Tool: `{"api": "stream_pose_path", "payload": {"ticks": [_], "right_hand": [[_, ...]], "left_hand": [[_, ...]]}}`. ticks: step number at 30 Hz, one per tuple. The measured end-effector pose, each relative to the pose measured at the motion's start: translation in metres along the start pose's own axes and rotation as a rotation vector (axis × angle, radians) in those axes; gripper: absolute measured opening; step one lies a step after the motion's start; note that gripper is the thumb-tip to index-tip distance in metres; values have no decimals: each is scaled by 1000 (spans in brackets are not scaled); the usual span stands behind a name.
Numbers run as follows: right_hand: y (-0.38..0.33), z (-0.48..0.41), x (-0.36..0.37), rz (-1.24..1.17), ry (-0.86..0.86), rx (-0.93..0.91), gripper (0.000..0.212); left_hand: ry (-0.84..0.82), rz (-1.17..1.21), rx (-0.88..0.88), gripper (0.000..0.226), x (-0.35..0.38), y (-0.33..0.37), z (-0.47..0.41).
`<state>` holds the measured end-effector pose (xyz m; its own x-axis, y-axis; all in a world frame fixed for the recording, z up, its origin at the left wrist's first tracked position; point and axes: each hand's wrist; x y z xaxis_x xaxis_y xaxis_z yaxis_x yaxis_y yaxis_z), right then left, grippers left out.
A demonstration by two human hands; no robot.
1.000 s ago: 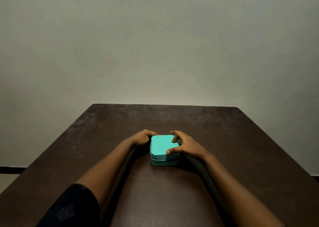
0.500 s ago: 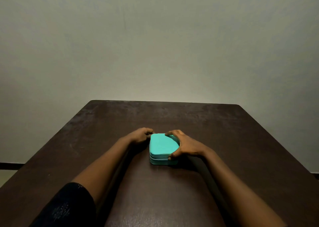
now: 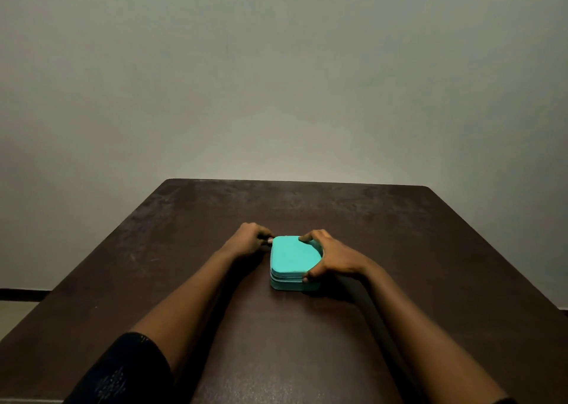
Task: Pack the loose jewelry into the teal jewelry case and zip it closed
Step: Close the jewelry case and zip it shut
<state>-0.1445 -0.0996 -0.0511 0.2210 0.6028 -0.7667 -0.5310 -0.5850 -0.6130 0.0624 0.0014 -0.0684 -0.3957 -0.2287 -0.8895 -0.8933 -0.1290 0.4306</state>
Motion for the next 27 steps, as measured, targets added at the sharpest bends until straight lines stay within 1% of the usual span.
{"api": "stream_pose_path", "payload": {"ticks": [5,10,17,27], "right_hand": [[1,-1,2,-2,15,15,80],[0,2,4,-9,21,21,79],[-3,4,5,-15,29,28,80],[-5,4,7,-16,52,35,81]], "left_hand": [[-13,-85,10,25,-4,3,7],[-19,-106,-9,26,-7,4,22],[-98,-113,-17,26,-15,11,44],[-95,-56,-88,23,-12,35,71]]}}
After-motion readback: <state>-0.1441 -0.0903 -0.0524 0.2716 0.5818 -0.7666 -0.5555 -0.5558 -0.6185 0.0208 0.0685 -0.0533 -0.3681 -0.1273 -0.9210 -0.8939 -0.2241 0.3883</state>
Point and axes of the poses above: each hand's wrist, its own z-axis away from the middle knuckle, its own x-axis out of the palm, y = z × x, and after that the axes turned 8 degrees about x, right-handed
